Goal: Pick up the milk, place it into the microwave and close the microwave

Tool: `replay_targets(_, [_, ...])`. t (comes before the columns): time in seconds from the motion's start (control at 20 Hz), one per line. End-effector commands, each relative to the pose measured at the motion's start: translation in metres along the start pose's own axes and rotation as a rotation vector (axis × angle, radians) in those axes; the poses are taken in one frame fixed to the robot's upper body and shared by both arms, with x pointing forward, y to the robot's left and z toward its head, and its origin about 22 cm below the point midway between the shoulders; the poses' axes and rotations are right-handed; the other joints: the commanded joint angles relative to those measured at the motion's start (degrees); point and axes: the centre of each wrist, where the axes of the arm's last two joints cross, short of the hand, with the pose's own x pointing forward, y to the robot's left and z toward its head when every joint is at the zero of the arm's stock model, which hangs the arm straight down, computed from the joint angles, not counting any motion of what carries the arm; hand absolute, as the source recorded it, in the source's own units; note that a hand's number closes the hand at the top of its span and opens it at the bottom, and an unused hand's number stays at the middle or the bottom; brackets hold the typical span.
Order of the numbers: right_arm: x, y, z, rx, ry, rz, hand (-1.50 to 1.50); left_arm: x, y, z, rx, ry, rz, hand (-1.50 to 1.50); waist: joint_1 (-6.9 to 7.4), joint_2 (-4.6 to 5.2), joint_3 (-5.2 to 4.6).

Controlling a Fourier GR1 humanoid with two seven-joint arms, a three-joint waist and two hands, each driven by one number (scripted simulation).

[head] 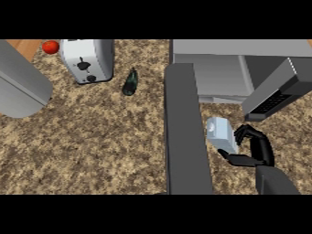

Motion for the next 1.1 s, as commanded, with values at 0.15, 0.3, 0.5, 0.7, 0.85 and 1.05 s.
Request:
replay_targets(0.15, [0.005,0.017,-0.017,0.101,-0.096,0.004,1.5,0.014,-0.014,-0.003,-0.009,-0.018,-0.016,-1.5,-0.1,0.27,0.3])
replay_targets(0.3, [0.016,0.04,-0.042,0.092,-0.122,0.059,1.5,0.014,-0.009,-0.002,-0.013,-0.011,-0.01,-1.5,-0.07,0.19,0.27])
replay_targets(0.5, [0.037,0.045,-0.078,0.084,-0.146,0.062,1.5,0.011,-0.006,-0.01,-0.003,0.021,-0.005,-1.5,-0.31,0.33,0.27])
replay_targets(0.7, [0.056,0.037,-0.108,0.075,-0.129,0.073,1.5,0.009,-0.01,-0.01,-0.016,0.003,-0.024,-1.5,0.47,0.55,0.31])
replay_targets(0.85, [0.061,0.044,-0.116,0.074,-0.123,0.111,1.5,0.0,0.013,-0.009,-0.025,0.025,-0.011,-1.5,1.1,0.76,0.29])
replay_targets(1.05, [0.096,0.023,-0.155,0.084,-0.099,0.154,1.5,0.001,-0.006,-0.014,-0.039,0.017,-0.017,-1.5,1.5,1.02,0.33])
